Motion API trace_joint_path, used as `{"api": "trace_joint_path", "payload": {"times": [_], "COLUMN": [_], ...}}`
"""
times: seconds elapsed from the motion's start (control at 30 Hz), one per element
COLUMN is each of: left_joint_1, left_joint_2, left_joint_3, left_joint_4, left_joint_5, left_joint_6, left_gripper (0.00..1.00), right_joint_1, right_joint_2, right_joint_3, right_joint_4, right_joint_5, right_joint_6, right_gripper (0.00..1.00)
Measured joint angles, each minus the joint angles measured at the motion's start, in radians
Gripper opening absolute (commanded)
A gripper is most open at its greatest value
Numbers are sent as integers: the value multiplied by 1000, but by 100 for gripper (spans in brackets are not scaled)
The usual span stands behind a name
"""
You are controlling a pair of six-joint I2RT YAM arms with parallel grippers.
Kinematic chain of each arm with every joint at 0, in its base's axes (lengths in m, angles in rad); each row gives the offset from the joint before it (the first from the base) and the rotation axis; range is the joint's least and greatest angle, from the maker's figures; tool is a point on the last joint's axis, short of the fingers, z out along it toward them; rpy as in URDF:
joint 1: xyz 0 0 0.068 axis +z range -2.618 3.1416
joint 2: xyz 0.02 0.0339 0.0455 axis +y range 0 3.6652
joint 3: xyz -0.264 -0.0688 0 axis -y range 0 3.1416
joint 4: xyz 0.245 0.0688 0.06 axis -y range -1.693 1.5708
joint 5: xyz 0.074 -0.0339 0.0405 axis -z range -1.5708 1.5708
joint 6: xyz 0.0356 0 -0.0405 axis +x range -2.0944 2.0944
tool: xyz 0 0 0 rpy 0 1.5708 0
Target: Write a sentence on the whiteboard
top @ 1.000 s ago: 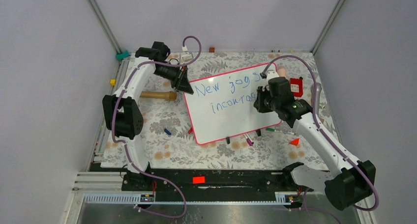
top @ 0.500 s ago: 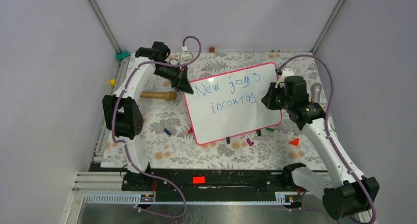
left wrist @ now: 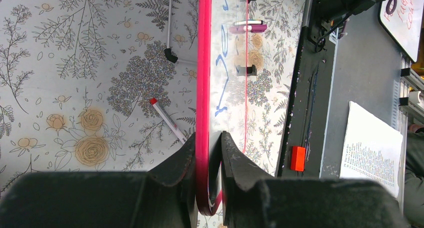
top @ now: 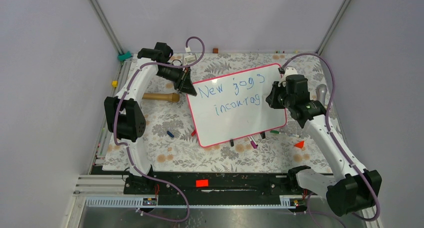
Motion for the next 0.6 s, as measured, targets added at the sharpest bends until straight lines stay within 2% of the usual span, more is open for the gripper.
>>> {"api": "trace_joint_path", "payload": {"times": [0.33, 0.6], "left_joint_1": [0, 0], "left_joint_2": [0, 0], "left_joint_3": [0, 0], "left_joint_4": [0, 0], "left_joint_5": [0, 0], "left_joint_6": [0, -1], "left_gripper": [0, 0], "right_joint_1": [0, 0], "right_joint_2": [39, 39], "right_joint_3": [0, 1], "right_joint_4": [32, 32], "right_joint_5": [23, 114], "right_joint_6": [21, 23], "right_gripper": [0, 0]}}
